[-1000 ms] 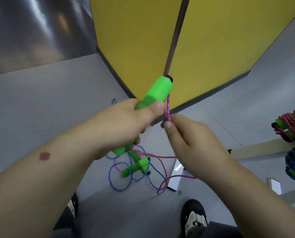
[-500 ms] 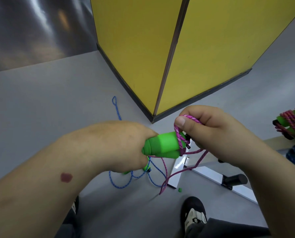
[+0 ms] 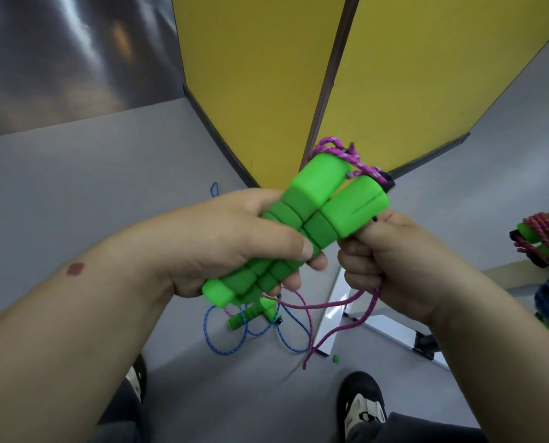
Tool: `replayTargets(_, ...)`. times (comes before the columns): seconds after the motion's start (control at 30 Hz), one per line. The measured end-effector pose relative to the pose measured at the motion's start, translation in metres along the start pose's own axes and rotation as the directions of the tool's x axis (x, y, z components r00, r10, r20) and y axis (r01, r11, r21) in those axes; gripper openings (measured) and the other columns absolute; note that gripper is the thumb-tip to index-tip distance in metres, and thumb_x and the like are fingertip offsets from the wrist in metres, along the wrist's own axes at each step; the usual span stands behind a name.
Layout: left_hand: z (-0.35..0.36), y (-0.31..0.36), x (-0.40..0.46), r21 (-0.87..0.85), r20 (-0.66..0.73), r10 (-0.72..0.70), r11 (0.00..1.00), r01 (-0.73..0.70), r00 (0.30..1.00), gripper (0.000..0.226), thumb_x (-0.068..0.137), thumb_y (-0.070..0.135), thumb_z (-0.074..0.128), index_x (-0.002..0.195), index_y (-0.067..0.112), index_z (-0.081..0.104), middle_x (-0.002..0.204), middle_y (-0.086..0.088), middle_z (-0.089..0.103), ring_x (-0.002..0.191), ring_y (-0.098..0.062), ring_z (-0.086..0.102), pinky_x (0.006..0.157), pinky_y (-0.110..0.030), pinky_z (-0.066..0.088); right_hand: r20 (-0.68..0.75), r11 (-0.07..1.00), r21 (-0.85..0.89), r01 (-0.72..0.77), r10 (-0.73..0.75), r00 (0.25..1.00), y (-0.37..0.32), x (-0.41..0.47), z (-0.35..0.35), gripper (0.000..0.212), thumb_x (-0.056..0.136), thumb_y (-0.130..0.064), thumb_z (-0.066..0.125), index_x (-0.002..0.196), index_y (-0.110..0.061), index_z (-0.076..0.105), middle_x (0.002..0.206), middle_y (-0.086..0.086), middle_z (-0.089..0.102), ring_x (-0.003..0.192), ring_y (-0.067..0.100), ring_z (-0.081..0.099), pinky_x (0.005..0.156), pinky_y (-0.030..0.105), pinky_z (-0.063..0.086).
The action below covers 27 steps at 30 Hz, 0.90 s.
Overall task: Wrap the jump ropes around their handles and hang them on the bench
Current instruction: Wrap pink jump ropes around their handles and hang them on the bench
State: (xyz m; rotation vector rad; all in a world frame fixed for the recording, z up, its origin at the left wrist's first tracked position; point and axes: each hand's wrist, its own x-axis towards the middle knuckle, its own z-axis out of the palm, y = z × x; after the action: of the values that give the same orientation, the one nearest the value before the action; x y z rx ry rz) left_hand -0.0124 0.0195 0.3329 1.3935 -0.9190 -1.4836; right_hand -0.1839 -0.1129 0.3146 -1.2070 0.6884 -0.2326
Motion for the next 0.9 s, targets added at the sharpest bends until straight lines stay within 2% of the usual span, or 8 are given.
replayTargets(0.1, -0.002, 0.001, 0.001, -0.045, -0.144, -0.022, 0.999, 0.016, 0.989, 0.05, 0.07, 0.008, 0.067, 0.12, 0.009, 0.062, 0.093, -0.019, 0.069, 0.073, -0.029, 0.073, 0.069, -0.045, 0.053, -0.042, 0.997, -0.07, 0.034, -0.037, 0.998, 0.001, 0.0, -0.002, 0.032, 0.103, -0.017, 0.048, 0.073, -0.012, 0.057, 0.058, -0.002, 0.023, 0.049, 0.012, 0.012, 0.045, 0.025, 0.012)
replayTargets(0.2, -0.005, 0.001, 0.002, -0.006, -0.254, -0.021, 1.0, 0.02, 0.967, 0.05, 0.069, 0.011, 0.071, 0.119, 0.011, 0.062, 0.095, -0.012, 0.07, 0.08, -0.032, 0.078, 0.068, -0.043, 0.057, -0.092, 0.988, -0.144, 0.05, -0.064, 0.994, 0.001, 0.0, -0.002, 0.033, 0.103, -0.022, 0.05, 0.077, -0.016, 0.069, 0.057, -0.003, 0.022, 0.048, 0.012, 0.014, 0.044, 0.023, 0.015)
replayTargets(0.33, -0.007, 0.001, 0.003, 0.229, -0.37, 0.018, 0.971, 0.073, 0.929, 0.025, 0.09, 0.007, 0.073, 0.112, 0.012, 0.065, 0.097, -0.016, 0.074, 0.081, -0.031, 0.079, 0.078, -0.06, 0.063, -0.17, 0.943, -0.326, 0.062, -0.123, 0.978, 0.003, -0.001, 0.001, 0.035, 0.103, -0.027, 0.051, 0.077, -0.021, 0.074, 0.055, -0.003, 0.029, 0.049, 0.014, 0.022, 0.046, 0.025, 0.021)
replayTargets(0.43, -0.007, 0.001, 0.002, 0.409, -0.433, 0.041, 0.899, 0.156, 0.901, 0.013, 0.093, 0.015, 0.069, 0.104, 0.02, 0.064, 0.088, -0.011, 0.077, 0.074, -0.021, 0.079, 0.072, -0.06, 0.063, -0.169, 0.885, -0.454, 0.107, -0.203, 0.965, 0.002, -0.004, 0.001, 0.029, 0.101, -0.031, 0.053, 0.084, -0.023, 0.075, 0.059, 0.0, 0.033, 0.054, 0.018, 0.028, 0.052, 0.033, 0.025)
replayTargets(0.57, -0.006, -0.001, 0.001, 0.621, -0.417, 0.048, 0.744, 0.246, 0.908, 0.01, 0.092, 0.025, 0.064, 0.099, 0.025, 0.057, 0.08, -0.002, 0.076, 0.07, -0.018, 0.076, 0.066, -0.052, 0.063, -0.075, 0.834, -0.525, 0.17, -0.245, 0.967, -0.001, -0.008, 0.002, 0.025, 0.096, -0.041, 0.056, 0.089, -0.026, 0.075, 0.062, 0.008, 0.035, 0.055, 0.02, 0.032, 0.056, 0.036, 0.03)
replayTargets(0.7, 0.002, 0.0, 0.001, 0.732, -0.357, -0.013, 0.618, 0.288, 0.934, 0.012, 0.092, 0.027, 0.059, 0.1, 0.023, 0.051, 0.085, -0.003, 0.07, 0.076, -0.023, 0.07, 0.063, -0.04, 0.057, -0.02, 0.784, -0.58, 0.219, -0.282, 0.959, -0.002, -0.011, 0.002, 0.025, 0.099, -0.033, 0.056, 0.088, -0.021, 0.075, 0.052, -0.014, 0.044, 0.052, 0.007, 0.037, 0.054, 0.024, 0.034)
replayTargets(0.8, 0.005, 0.003, -0.001, 0.771, -0.309, -0.049, 0.572, 0.28, 0.95, 0.011, 0.09, 0.025, 0.06, 0.096, 0.025, 0.051, 0.084, 0.0, 0.068, 0.079, -0.021, 0.068, 0.065, -0.038, 0.055, -0.001, 0.71, -0.66, 0.247, -0.329, 0.944, -0.004, -0.013, 0.002, 0.027, 0.1, -0.032, 0.056, 0.084, -0.018, 0.074, 0.053, -0.01, 0.043, 0.052, 0.007, 0.038, 0.052, 0.022, 0.036)
replayTargets(0.9, 0.006, 0.005, -0.004, 0.803, -0.266, -0.072, 0.535, 0.262, 0.961, 0.012, 0.087, 0.023, 0.061, 0.093, 0.027, 0.052, 0.081, 0.004, 0.063, 0.078, -0.017, 0.065, 0.066, -0.035, 0.052, 0.026, 0.659, -0.701, 0.272, -0.357, 0.934, -0.004, -0.012, 0.0, 0.034, 0.097, -0.037, 0.058, 0.083, -0.009, 0.07, 0.059, 0.005, 0.04, 0.055, 0.01, 0.038, 0.052, 0.024, 0.034)
